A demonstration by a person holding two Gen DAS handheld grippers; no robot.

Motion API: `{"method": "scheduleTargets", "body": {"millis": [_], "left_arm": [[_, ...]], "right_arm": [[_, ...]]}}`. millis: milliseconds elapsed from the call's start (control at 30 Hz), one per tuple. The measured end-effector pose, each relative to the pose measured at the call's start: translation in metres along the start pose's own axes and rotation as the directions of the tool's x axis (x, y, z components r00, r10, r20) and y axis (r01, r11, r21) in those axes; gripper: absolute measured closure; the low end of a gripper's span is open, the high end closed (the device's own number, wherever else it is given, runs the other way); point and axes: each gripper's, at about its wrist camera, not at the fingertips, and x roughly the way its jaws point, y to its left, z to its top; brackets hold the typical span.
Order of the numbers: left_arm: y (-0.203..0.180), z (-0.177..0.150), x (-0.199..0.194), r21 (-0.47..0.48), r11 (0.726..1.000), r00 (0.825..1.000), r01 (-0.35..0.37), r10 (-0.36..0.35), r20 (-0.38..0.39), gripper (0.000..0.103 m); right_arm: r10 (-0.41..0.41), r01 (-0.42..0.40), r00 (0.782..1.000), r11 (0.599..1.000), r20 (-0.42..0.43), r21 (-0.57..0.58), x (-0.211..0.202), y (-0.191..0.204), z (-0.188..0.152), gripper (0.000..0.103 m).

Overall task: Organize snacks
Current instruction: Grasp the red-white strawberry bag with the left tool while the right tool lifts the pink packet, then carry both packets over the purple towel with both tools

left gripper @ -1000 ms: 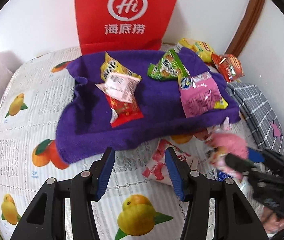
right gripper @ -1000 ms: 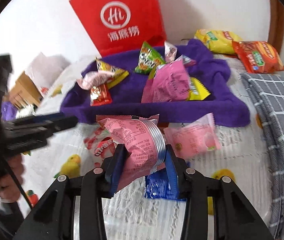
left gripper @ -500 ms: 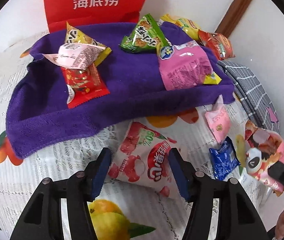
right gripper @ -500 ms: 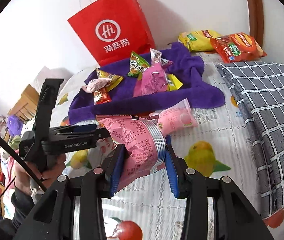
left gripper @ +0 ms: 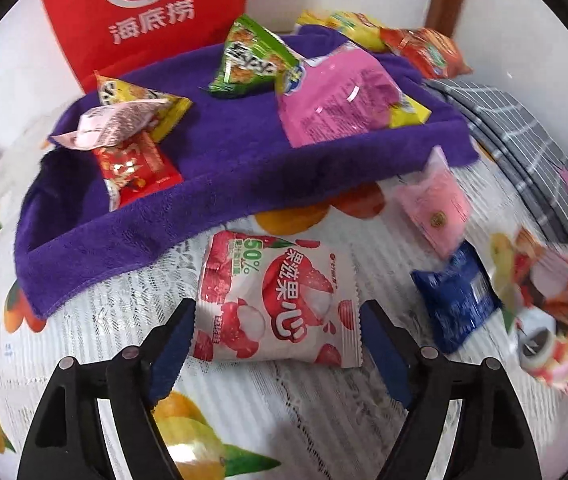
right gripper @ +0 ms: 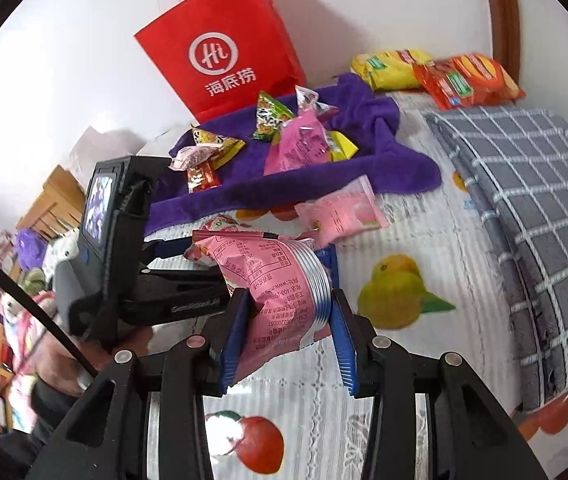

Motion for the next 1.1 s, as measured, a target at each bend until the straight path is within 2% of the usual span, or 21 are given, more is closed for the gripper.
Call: {"method": "scheduleTargets", "body": {"millis": [133,233,267,333,367,433,500,567,667,900,1100], "left_arm": [[-0.001,-0.003,-0.001,-0.003,1.0,0.999,-0.009,0.009,0.041,0.025],[-0.002,-0.007,-0.004,-0.001,1.0,0.998,-0.007,0.007,0.055,0.031],[-0.003,-0.009,-0.006,0.002,1.0,0.998,-0.001,0.0,0.063,0.042],[-0.003,-0.009,-0.008,-0.003,1.0,0.998,0.0,0.0,0.064,0.044],[-0.004,-0.009,-0.009,-0.004,1.0,0.998,0.007,-0.007,0.064,0.056],[-0.003,-0.008,-0.01,-0.008,1.0,0.998,0.028,-0.028,0.062,0.064],[0.005,-0.006,-0.013,-0.028,0.996,0.995,0.086,-0.084,0.055,0.082],[0.013,-0.006,-0.012,-0.049,0.991,0.992,0.126,-0.124,0.037,0.082],[0.019,-0.01,-0.013,-0.067,0.987,0.989,0.144,-0.142,0.037,0.083],[0.03,-0.018,-0.025,-0.079,0.989,0.992,0.125,-0.123,0.037,0.083],[0.037,-0.009,-0.053,-0.083,0.99,0.99,0.117,-0.11,0.084,0.083]], "right_arm": [[0.006,-0.006,1.0,0.999,-0.004,0.046,-0.006,-0.011,-0.004,0.063],[-0.008,0.008,1.0,0.998,-0.01,0.059,-0.007,-0.016,-0.006,0.063],[-0.008,0.008,1.0,0.998,-0.013,0.064,-0.006,-0.017,-0.006,0.063],[-0.005,0.006,1.0,0.997,-0.023,0.072,-0.003,-0.017,-0.007,0.063],[-0.003,0.005,1.0,0.997,-0.027,0.075,-0.002,-0.016,-0.008,0.063],[0.004,-0.001,1.0,0.997,-0.029,0.075,-0.001,-0.014,-0.009,0.063],[0.003,-0.001,1.0,0.998,-0.031,0.069,-0.001,-0.011,-0.009,0.063],[0.0,0.002,0.999,0.998,-0.032,0.061,-0.002,-0.008,-0.009,0.063],[-0.005,0.007,1.0,0.999,-0.03,0.05,-0.004,-0.005,-0.009,0.063],[-0.011,0.012,1.0,0.999,-0.024,0.04,-0.009,0.0,-0.009,0.063],[-0.018,0.018,1.0,0.999,0.004,0.03,-0.016,0.007,0.002,0.063]]}}
